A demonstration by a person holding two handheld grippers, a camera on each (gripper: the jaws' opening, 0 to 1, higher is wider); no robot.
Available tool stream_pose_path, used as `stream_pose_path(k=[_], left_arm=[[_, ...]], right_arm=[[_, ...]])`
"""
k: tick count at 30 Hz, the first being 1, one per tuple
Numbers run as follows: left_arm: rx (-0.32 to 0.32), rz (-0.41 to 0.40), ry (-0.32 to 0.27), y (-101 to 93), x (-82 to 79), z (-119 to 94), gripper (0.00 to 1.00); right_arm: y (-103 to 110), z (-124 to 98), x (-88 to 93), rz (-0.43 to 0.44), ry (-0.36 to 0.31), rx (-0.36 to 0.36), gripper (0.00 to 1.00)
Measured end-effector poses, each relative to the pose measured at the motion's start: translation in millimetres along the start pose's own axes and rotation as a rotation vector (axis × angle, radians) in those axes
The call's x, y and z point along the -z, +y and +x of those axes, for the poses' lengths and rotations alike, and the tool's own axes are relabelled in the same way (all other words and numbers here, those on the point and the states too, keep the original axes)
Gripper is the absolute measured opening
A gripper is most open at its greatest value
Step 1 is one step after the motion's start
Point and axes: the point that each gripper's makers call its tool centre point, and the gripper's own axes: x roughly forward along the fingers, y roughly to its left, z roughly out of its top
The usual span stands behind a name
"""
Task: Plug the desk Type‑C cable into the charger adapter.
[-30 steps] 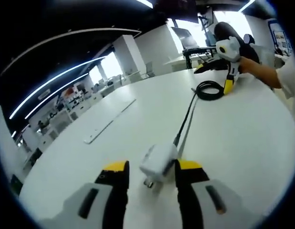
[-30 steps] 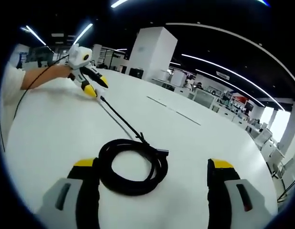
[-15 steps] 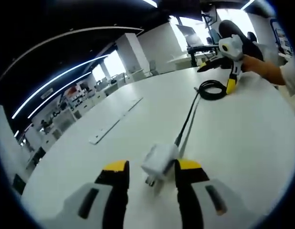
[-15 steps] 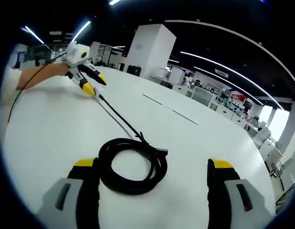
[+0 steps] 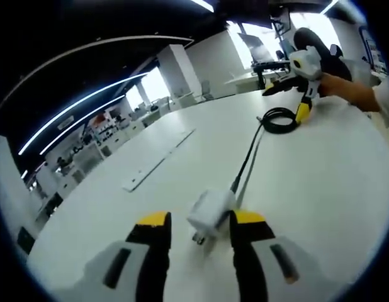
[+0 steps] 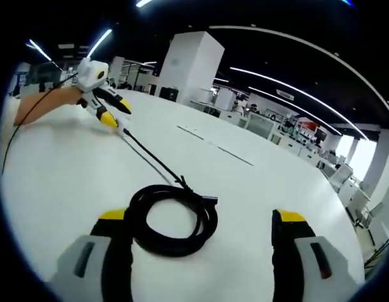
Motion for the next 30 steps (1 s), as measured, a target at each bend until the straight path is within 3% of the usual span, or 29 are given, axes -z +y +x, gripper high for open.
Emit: stream_pose_path(k=[30], left_arm=[[-0.062, -0.021, 0.031, 23.4, 8.2, 18, 0.37]], right_arm=[[-29, 30, -5.5, 0.013, 0.011, 0.042, 0.94]])
